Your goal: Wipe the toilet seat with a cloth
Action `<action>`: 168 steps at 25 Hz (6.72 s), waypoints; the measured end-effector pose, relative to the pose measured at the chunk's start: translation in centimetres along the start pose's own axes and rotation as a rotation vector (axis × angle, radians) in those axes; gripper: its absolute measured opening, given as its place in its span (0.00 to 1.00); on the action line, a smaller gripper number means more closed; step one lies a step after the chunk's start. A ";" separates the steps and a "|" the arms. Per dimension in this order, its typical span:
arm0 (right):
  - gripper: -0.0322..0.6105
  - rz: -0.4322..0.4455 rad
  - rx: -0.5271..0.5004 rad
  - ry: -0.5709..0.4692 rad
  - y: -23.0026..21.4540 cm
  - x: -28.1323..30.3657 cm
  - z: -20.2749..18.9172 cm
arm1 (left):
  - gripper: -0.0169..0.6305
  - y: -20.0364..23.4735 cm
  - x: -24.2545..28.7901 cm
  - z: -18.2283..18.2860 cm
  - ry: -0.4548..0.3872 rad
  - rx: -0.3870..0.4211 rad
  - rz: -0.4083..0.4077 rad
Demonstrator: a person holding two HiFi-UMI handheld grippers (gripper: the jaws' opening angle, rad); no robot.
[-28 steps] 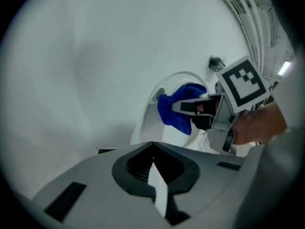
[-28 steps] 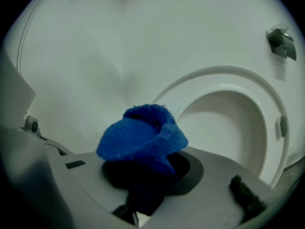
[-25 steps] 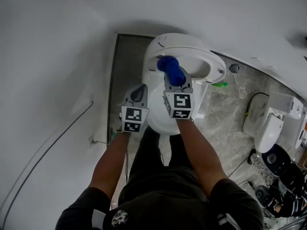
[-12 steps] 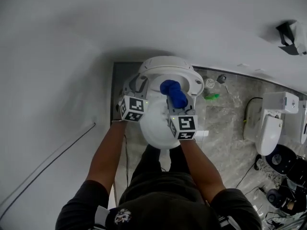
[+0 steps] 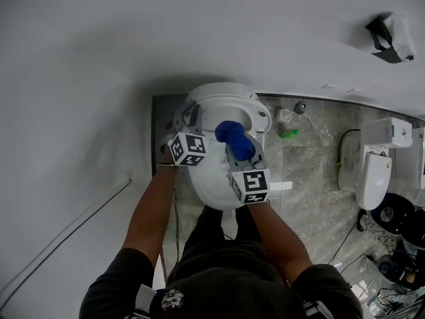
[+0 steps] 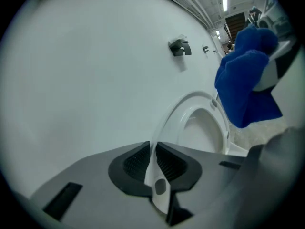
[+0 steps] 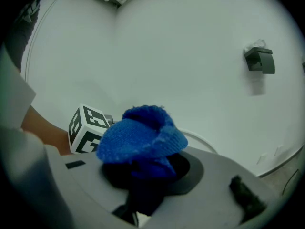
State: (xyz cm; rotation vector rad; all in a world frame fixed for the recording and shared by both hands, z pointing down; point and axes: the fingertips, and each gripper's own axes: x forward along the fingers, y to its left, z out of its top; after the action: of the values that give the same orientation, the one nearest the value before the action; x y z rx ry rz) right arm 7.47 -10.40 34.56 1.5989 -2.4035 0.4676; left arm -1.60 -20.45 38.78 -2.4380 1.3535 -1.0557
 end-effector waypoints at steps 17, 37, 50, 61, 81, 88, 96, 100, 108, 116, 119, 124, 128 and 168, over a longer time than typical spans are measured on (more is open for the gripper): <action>0.20 0.024 0.119 -0.039 1.3 -4.2 1.4 | 0.10 -3.8 -7.6 -0.8 -0.021 0.078 -0.117; 0.20 0.147 0.119 0.030 5.9 -12.2 -3.2 | 0.13 -14.4 -19.3 -7.6 0.120 0.354 -0.275; 0.20 0.207 0.162 0.121 6.7 -17.6 -11.9 | 0.33 -25.7 -24.8 -16.4 0.252 0.612 -0.402; 0.20 0.223 0.157 0.224 8.8 -16.6 -19.6 | 0.40 -34.9 -25.7 -27.1 0.344 0.695 -0.535; 0.20 0.191 0.186 0.336 8.3 -15.6 -29.8 | 0.43 -43.7 -20.8 -38.6 0.570 0.612 -0.657; 0.20 0.168 0.182 0.367 6.8 -16.5 -31.9 | 0.43 -43.0 -20.7 -37.2 0.566 0.428 -0.576; 0.20 0.147 0.160 0.366 5.6 -13.4 -32.7 | 0.29 -33.1 -19.3 -26.3 0.301 -0.428 -0.316; 0.20 0.112 0.141 0.355 5.4 -10.8 -33.0 | 0.04 -27.6 -17.0 -25.6 0.247 -0.698 -0.148; 0.20 0.081 0.108 0.341 5.5 -0.7 -33.6 | 0.04 -24.0 -13.6 -27.4 0.248 -0.823 -0.084; 0.20 0.072 0.110 0.414 8.2 10.9 -35.3 | 0.04 -22.7 -13.1 -30.9 0.305 -1.123 -0.034; 0.20 0.077 0.088 0.448 9.2 13.3 -36.0 | 0.04 -22.7 -13.4 -30.7 0.300 -1.172 -0.065; 0.20 0.047 0.056 0.486 8.3 15.0 -37.1 | 0.04 -21.3 -13.5 -31.9 0.302 -1.113 -0.079; 0.20 -0.028 0.059 0.486 5.6 14.6 -36.9 | 0.04 -20.1 -13.0 -33.2 0.317 -1.029 -0.052; 0.20 -0.279 0.387 0.561 -10.7 -8.5 -44.8 | 0.04 -29.3 -13.3 -32.0 0.368 -0.961 -0.167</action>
State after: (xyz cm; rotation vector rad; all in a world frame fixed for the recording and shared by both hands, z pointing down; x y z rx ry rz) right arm 20.81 9.95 74.56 1.6266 -1.7159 1.1937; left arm -6.95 13.04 68.91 -3.1445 2.2056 -1.0875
